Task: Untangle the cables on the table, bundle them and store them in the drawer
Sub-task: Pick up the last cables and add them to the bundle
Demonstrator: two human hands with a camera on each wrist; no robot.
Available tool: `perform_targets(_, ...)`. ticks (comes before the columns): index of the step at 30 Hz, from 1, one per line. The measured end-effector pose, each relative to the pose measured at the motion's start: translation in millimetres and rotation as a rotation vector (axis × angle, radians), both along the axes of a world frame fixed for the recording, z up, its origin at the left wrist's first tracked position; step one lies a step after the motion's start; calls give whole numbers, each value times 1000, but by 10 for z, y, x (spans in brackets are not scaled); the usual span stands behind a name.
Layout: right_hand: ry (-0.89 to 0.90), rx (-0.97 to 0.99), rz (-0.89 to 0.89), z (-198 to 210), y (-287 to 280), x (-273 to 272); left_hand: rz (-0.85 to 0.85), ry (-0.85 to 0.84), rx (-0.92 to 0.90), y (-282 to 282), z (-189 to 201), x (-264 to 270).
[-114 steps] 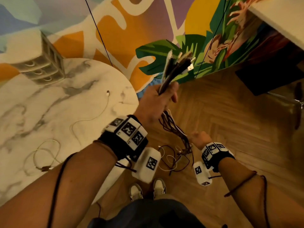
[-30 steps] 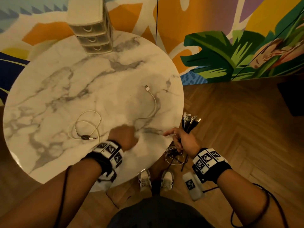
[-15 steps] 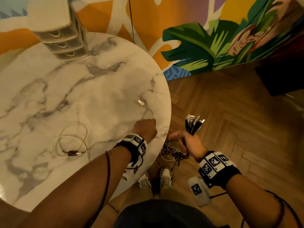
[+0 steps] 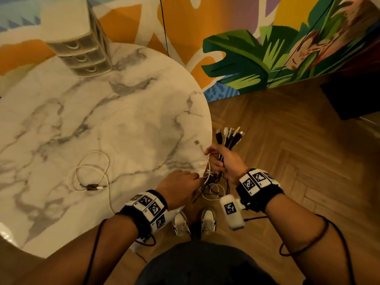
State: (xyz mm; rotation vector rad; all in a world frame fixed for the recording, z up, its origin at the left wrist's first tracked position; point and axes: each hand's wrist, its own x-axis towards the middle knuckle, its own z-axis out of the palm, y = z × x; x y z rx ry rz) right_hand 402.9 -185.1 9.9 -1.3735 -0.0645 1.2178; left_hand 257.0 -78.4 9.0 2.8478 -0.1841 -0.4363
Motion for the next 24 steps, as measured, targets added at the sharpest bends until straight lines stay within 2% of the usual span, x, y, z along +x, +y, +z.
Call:
perform_targets(4,-62,-105,66,30,-48,-98,49,-56,-12,3,51,44)
perform_targets(10,-112,-332,-7,-150,-346,-255,288,-160,-101,-69,127,2)
perform_targets(12,-63,-290,-52,-170,-371,-271,270,-203,-132,-138,180,-2)
perform_targets(16,33,-89,-154,-70,-319,-221,111,-138,-127,-284,258,25)
perform_targets(19,23,-4,-168,64,-310,-171,120,-177,-160,-292,248,1)
perform_targets(21,-6,15,-121,134,-341,-174,208,-114,-219,-242,276,32)
perform_targets(24,-14,20,-68,212,-398,-219,576,-73,-504,-54,400,259)
